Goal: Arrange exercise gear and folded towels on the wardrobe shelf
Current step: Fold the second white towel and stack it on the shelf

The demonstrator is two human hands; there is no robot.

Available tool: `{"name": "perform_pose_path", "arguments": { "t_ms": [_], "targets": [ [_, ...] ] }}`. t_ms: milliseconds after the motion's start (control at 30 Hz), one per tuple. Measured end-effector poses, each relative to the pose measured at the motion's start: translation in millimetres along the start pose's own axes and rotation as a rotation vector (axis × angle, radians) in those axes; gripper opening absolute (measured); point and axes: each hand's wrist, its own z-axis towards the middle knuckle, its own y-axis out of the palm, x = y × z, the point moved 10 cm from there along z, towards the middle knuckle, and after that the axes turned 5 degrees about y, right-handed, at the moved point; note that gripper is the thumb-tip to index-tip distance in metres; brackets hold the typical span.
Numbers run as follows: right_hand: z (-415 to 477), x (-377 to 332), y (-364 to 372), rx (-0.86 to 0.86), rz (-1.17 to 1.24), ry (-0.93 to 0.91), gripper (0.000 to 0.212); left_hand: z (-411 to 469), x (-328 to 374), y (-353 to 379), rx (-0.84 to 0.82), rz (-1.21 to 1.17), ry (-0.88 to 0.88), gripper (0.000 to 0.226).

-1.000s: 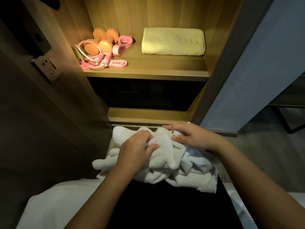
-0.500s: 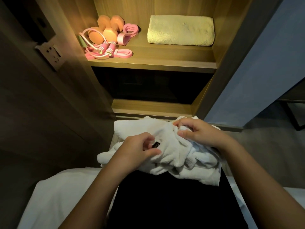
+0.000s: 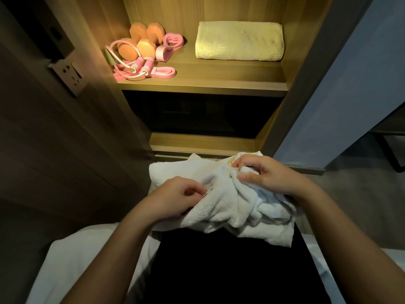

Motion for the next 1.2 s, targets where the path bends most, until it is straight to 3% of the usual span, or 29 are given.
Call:
{"name": "perform_pose_path", "arguments": {
  "t_ms": [100,200,333,533,633,800,933,1033,1133,1200],
  "targets": [
    [-1,0,1,0.004,0.021,-0.007,0.015,5,10,2,0.085,0.139,0.077,0.011],
    [-4,2,-7,0.051,0.045,-0.012,0.015,-2,25,-21,0.373,0.123,0.216,0.017],
    [-4,3,-11,0.045,0.035,-0.012,0.005,-29,60,-42,0.658,0.466,0.478,0.029],
    [-4,-4,-7,-0.004,0.183,-0.064,0.012,-17,87,-27,0.488,0.709,0.635,0.027],
    [-2,-7,2,-0.056,0.172,-0.060,0.017,0,78,-26,0.358,0.652,0.532,0.028],
    [-1,6,11,-0.075,0.132,-0.007,0.014,3,32,-50,0.284,0.375,0.322,0.031],
    [1,12,12,-0.065,0.099,0.004,0.020,-12,-20,-71,0.295,0.169,0.152,0.007],
    [4,13,13,-0.057,0.093,0.016,0.024,-18,-53,-69,0.247,-0.059,0.008,0.003],
    [6,14,14,-0.067,0.092,0.032,0.022,-15,-63,-70,0.362,-0.318,-0.048,0.006],
    [6,14,15,-0.072,0.081,0.031,0.019,-4,-64,-72,0.456,-0.336,-0.082,0.011]
  ]
}}
